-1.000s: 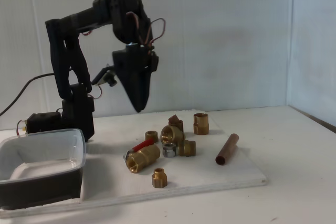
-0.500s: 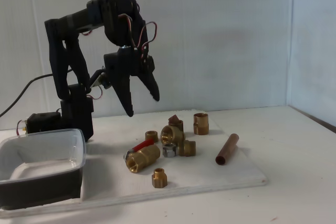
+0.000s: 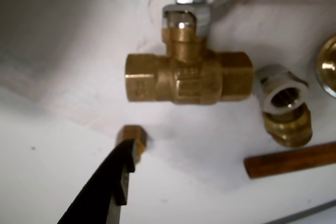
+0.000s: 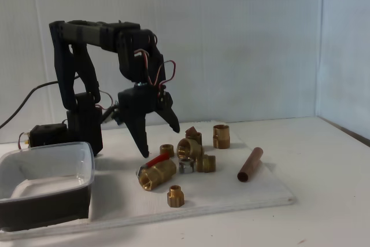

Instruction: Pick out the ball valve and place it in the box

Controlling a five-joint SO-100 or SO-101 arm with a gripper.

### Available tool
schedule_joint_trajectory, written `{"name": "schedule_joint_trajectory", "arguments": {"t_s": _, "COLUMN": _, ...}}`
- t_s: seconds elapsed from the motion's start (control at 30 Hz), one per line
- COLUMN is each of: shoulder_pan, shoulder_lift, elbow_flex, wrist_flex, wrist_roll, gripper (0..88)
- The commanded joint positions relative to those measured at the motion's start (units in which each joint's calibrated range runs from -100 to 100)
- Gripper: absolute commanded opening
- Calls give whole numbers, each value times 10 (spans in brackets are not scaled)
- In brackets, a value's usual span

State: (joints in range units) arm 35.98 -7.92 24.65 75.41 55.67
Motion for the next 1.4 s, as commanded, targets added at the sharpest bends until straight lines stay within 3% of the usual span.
{"name": "schedule_joint_trajectory", "arguments": {"t_s": 0.0, "shoulder_pan": 0, "shoulder_lift": -5, "elbow_flex": 18, "wrist_flex": -49, "wrist_roll": 0, "gripper": 417}}
{"name": "schedule_joint_trajectory", "arguments": {"t_s": 0.3, "shoulder_pan": 28, "shoulder_lift": -9, "elbow_flex": 77, "wrist_flex": -119, "wrist_roll": 4, "gripper": 422}}
{"name": "schedule_joint_trajectory", "arguments": {"t_s": 0.57, "shoulder_pan": 54, "shoulder_lift": -11, "elbow_flex": 84, "wrist_flex": -120, "wrist_roll": 42, "gripper": 422}}
{"name": "schedule_joint_trajectory", "arguments": {"t_s": 0.97, "shoulder_pan": 49, "shoulder_lift": -5, "elbow_flex": 107, "wrist_flex": -120, "wrist_roll": 43, "gripper": 424}}
{"name": "schedule_joint_trajectory", "arguments": {"t_s": 1.2, "shoulder_pan": 48, "shoulder_lift": -5, "elbow_flex": 139, "wrist_flex": -160, "wrist_roll": 40, "gripper": 532}}
{"name": "schedule_joint_trajectory", "arguments": {"t_s": 1.37, "shoulder_pan": 48, "shoulder_lift": -5, "elbow_flex": 165, "wrist_flex": -211, "wrist_roll": 37, "gripper": 534}}
